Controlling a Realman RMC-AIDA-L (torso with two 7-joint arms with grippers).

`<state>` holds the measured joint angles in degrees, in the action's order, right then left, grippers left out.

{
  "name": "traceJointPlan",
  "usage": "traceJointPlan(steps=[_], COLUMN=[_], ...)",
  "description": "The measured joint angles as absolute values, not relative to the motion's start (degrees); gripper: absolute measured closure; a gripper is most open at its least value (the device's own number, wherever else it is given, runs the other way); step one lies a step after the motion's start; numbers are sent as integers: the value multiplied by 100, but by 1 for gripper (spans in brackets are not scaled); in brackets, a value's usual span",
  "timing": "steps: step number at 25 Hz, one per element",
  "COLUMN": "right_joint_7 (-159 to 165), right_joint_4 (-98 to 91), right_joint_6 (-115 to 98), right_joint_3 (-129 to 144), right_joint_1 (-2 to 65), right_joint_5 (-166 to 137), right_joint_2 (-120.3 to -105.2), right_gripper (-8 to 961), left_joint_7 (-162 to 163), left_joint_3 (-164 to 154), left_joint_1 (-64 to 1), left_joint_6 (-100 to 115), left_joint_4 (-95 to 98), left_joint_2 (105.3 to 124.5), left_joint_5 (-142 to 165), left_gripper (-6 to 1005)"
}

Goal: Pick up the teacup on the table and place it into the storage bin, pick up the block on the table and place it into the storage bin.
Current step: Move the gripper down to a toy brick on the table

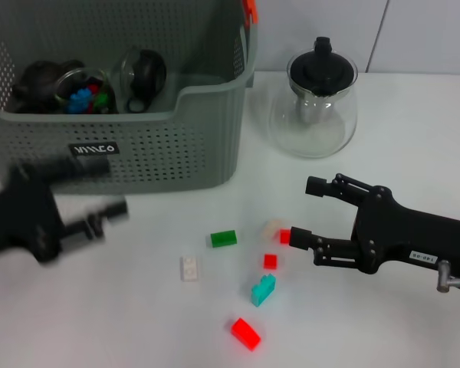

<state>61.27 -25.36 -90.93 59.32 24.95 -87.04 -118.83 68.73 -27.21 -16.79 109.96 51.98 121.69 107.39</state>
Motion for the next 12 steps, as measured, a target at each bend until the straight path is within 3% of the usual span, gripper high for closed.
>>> traceJointPlan(steps=[5,12], right_joint_7=[6145,6151], right_joint_4=[-2531,-2522], right_joint_6=[-9067,-9061], right_joint_3=[5932,5933], right_joint_1=[2496,2495], right_joint_5=[-8703,-8702], right_joint_2=[-11883,-11883], right_gripper=[9,8], left_joint_7=[6030,4969], left_joint_3=[-3009,-3275], left_joint_1=[-1624,-1804], left_joint_6=[10613,9733], left_joint_4=[4776,3486], left_joint_2=[12416,12418], left_joint_5=[11665,11973], left_gripper=[430,430])
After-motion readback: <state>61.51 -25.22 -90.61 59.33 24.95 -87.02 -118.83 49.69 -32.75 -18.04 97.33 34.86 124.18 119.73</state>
